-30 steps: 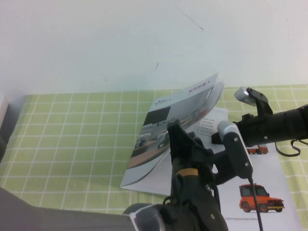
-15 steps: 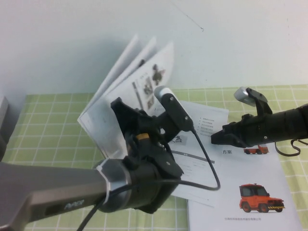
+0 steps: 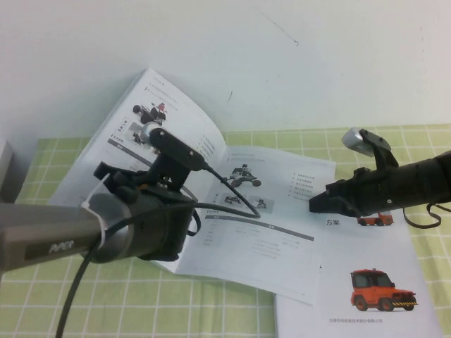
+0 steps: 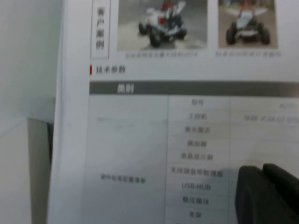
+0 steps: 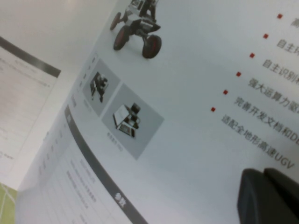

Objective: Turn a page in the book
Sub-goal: Open the closed book

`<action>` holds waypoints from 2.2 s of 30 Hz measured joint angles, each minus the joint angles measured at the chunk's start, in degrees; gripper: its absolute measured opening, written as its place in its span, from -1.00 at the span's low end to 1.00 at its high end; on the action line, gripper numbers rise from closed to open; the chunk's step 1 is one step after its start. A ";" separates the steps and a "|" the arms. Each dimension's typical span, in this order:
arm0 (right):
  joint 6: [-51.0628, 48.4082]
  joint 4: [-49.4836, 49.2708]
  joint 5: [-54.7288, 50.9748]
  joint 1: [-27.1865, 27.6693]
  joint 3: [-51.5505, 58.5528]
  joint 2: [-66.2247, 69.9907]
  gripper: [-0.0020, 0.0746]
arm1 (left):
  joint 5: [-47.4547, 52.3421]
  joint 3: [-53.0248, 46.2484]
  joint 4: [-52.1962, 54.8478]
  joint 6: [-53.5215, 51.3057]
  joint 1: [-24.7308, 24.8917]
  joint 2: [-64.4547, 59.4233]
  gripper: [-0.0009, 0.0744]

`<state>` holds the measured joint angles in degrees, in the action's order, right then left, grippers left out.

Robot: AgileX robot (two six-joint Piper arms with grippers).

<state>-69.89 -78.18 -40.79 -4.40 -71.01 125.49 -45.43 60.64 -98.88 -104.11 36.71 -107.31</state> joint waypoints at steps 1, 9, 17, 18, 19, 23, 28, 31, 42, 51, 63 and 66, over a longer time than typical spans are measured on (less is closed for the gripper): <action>0.11 0.28 0.00 0.00 0.00 0.00 -0.96 | 1.19 -0.25 -0.77 -0.14 -0.85 0.00 -0.99; 1.48 5.36 -1.20 0.00 -0.32 -0.97 -0.95 | 9.64 -1.17 -2.07 -4.41 -6.11 0.00 -0.99; 0.85 16.67 -1.37 0.00 0.71 -8.62 -0.95 | 13.80 -4.50 -1.96 -3.08 -6.13 0.00 -0.99; 0.73 17.77 -1.37 0.00 0.71 -9.96 -0.95 | 14.43 -5.38 -1.96 -2.12 -6.13 0.00 -0.99; 0.73 18.72 -1.48 0.00 0.71 -11.19 -0.95 | 15.37 -6.34 -1.96 -0.98 -6.13 0.00 -0.99; 0.73 20.88 -3.02 -0.21 0.71 -14.47 -0.95 | 20.17 -10.38 -1.28 3.66 -6.23 0.14 -0.99; 0.64 24.67 -3.55 -4.63 0.71 -16.06 -0.95 | 24.73 -12.98 0.35 7.59 -6.56 1.64 -0.99; 1.18 27.36 -2.55 -8.73 0.71 -16.06 -0.95 | 27.34 -13.52 0.77 7.79 -6.56 2.14 -0.99; 2.76 28.25 0.53 -12.28 0.71 -16.06 -0.95 | 21.26 -14.73 -0.48 7.79 7.64 4.53 -0.99; -0.70 28.58 7.55 -16.07 0.71 -16.06 -0.95 | 13.01 -15.09 -1.84 7.67 12.88 22.21 -0.99; 2.62 35.28 13.36 -16.69 -4.30 -6.15 -0.95 | 9.86 -15.35 -2.26 5.31 12.88 37.48 -0.99; 12.23 43.52 13.25 -17.02 -4.55 -6.26 -0.95 | 8.69 -15.49 -2.31 4.22 12.88 37.96 -0.99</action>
<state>-57.66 -34.67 -27.54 -21.42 -75.56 119.23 -36.74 45.15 -101.19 -99.88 49.58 -69.35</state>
